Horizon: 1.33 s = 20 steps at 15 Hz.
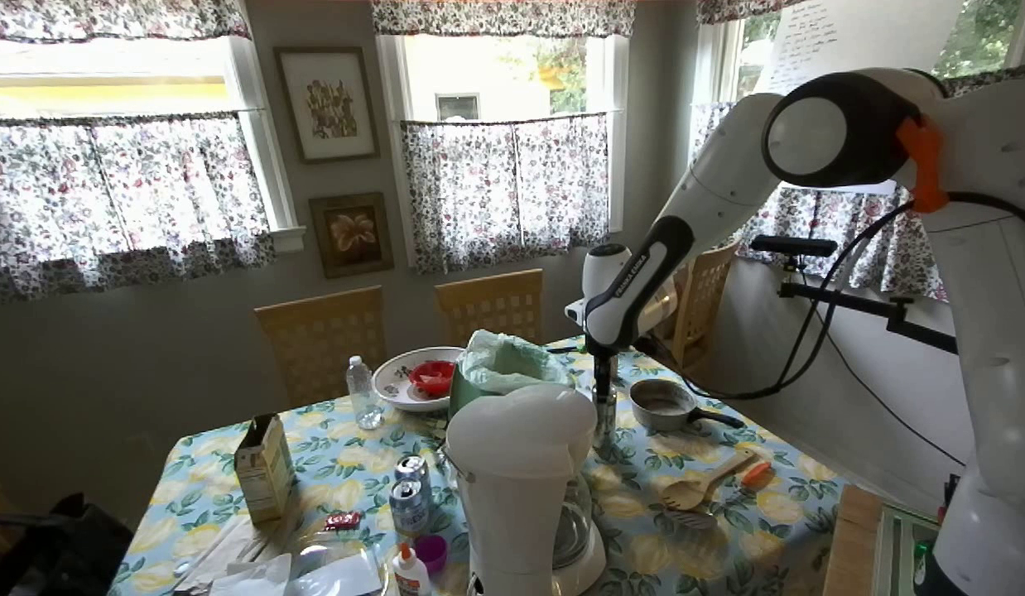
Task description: Remove the can from the bin
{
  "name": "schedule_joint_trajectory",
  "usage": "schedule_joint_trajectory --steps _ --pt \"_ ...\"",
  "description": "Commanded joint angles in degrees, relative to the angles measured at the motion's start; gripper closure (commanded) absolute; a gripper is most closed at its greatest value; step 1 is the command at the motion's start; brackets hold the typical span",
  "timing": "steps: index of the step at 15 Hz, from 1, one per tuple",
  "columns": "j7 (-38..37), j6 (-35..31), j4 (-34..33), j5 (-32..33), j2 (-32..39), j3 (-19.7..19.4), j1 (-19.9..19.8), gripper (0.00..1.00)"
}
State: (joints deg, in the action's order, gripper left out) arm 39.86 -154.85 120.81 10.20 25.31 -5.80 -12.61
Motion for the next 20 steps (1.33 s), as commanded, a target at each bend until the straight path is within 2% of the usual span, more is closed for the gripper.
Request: schedule_joint_trajectory --steps 1,5,7,13,20 --pt "1.04 -1.04 -0.41 -0.25 -0.42 1.87 -1.82 0.0" --pt "-0.85 0.39 2.06 -1.78 -5.3 2.32 -2.26 0.0" --pt "-3.96 1.7 2.91 -1.78 -7.73 1.32 -1.52 0.0" --pt "-8.49 9.02 4.39 -5.34 -14.05 1.44 -1.25 0.0" --pt "-8.07 16.45 5.86 -11.96 -20.43 0.75 -0.85 0.0"
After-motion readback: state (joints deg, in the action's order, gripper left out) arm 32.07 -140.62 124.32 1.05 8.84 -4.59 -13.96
